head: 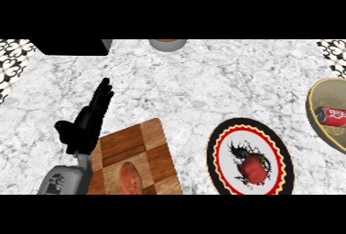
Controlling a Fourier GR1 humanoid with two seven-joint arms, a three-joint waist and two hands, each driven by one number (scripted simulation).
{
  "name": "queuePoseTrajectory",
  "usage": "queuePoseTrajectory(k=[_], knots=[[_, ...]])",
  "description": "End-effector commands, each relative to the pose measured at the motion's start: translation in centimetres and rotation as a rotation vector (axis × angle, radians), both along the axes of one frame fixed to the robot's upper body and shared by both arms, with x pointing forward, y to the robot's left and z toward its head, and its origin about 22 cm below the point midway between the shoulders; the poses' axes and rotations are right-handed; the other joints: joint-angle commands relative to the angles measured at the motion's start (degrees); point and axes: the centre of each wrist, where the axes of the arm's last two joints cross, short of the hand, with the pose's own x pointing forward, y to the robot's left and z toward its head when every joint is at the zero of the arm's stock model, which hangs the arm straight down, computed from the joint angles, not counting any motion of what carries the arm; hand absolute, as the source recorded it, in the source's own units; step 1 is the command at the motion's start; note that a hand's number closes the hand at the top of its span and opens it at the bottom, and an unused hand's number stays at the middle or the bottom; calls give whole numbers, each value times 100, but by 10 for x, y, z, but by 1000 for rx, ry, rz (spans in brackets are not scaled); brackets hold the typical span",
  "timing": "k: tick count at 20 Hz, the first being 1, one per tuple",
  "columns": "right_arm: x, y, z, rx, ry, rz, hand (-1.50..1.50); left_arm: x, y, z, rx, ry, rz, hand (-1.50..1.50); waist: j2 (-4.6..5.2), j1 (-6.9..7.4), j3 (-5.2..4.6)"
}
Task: Pick the can from the plate and place it in the bowl
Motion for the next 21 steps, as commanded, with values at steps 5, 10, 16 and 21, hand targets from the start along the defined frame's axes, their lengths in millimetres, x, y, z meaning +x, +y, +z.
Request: queuePoseTrajectory(k=[5, 10, 16, 21], knots=[[-32, -35, 12, 232, 35, 66, -150, -2, -2, -11, 7, 16, -5, 0, 29, 30, 11], [-59, -56, 23, 278, 48, 95, -150, -3, 2, 2, -7, -16, 1, 0, 22, 13, 27], [-63, -55, 18, 304, 98, 176, -150, -7, -1, -2, -1, -5, 1, 0, 7, -29, 32], [-75, -61, 19, 303, 88, 173, -150, -1, 5, 2, 0, 3, -2, 0, 20, -73, 39]])
